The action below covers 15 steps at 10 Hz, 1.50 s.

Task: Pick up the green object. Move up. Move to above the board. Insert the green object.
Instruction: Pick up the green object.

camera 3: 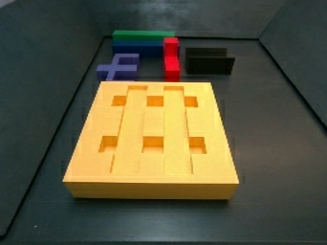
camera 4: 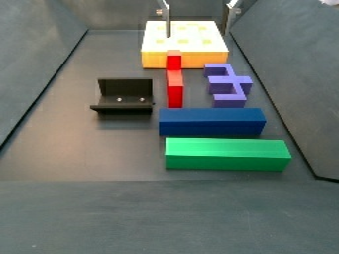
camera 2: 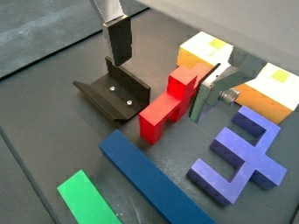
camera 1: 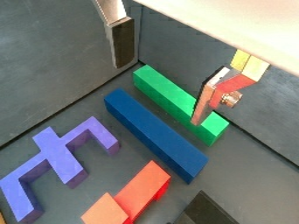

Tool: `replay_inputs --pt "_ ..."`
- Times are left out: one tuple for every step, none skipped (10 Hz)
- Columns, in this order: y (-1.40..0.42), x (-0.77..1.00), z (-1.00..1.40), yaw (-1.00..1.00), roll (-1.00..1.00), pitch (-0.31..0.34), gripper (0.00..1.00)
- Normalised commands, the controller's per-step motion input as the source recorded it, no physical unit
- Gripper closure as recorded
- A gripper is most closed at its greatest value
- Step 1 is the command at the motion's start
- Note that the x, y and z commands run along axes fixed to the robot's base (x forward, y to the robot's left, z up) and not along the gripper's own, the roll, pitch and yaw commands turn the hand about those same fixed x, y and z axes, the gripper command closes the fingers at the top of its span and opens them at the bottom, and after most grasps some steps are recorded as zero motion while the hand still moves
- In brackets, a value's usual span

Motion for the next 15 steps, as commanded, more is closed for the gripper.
replay_inputs --pt "0.00 0.00 0.00 0.00 0.02 0.000 0.00" --pt "0.00 -0.02 -0.02 0.00 0.00 0.000 0.00" --pt "0.45 -0.58 -0.43 -0.42 -0.06 0.000 0.00" --pt "0.57 -0.27 -0.33 -0.43 0.00 0.079 0.00" --pt "0.42 -0.14 -0.20 -0.57 -0.01 0.060 0.00" --pt "0.21 -0.04 -0.01 -0.78 0.00 0.000 0.00" --pt "0.12 -0.07 0.00 -0.85 0.00 0.000 0.00" --pt "0.06 -0.06 -0.02 -0.91 0.03 0.067 0.00" --pt "0.00 -0.02 0.00 -1.00 0.05 0.046 0.00" --pt "0.00 -0.02 0.00 -1.00 0.04 0.034 0.00" --pt "0.00 -0.02 0.00 -1.00 0.04 0.033 0.00" --pt "0.00 -0.02 0.00 -1.00 0.03 0.040 0.00" --pt "0.20 -0.03 0.00 -0.82 0.00 0.021 0.00" --pt "0.24 -0.03 -0.11 -0.78 0.00 0.023 0.00" --pt "0.38 -0.03 -0.19 -0.66 0.00 0.029 0.00"
